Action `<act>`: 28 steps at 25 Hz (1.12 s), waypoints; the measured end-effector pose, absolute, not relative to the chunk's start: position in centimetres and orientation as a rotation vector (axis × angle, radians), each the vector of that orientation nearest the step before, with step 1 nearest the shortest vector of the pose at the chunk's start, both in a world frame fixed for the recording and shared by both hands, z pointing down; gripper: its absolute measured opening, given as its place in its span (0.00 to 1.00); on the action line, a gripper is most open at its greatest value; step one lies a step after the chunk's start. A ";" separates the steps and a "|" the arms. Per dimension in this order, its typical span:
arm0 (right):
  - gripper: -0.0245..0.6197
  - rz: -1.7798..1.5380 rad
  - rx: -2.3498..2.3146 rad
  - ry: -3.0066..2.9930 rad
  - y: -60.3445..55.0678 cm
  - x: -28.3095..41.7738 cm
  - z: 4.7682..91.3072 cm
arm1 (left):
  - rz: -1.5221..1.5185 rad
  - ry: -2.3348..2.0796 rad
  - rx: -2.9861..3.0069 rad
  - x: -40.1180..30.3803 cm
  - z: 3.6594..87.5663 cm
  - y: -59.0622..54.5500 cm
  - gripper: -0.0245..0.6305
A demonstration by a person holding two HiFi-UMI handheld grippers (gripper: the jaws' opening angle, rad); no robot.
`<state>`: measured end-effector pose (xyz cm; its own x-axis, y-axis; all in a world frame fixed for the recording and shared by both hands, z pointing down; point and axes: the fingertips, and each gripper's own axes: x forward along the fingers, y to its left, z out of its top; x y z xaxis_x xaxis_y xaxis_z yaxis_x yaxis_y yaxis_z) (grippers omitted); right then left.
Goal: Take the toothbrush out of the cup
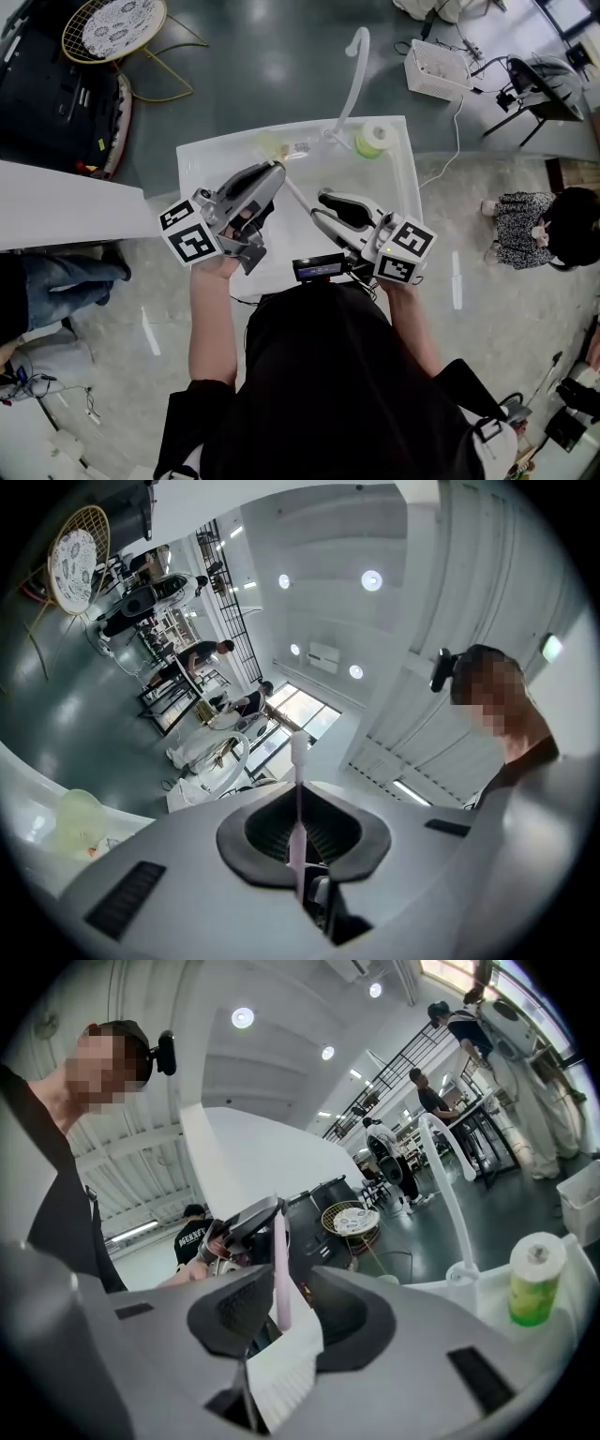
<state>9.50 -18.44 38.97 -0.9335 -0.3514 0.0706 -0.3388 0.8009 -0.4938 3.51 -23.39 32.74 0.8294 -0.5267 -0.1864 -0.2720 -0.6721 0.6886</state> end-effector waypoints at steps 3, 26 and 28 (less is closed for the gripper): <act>0.22 -0.779 -0.529 2.989 -17.9 9.2 39.0 | -0.482 -0.551 2.341 4.4 32.5 -23.0 0.07; 0.13 -0.764 -0.386 3.073 -16.5 7.6 39.1 | -0.419 -0.525 2.408 6.4 31.5 -22.5 0.07; 0.13 -0.799 -0.367 3.048 -16.5 7.7 39.0 | -0.438 -0.520 2.407 6.5 31.5 -22.6 0.07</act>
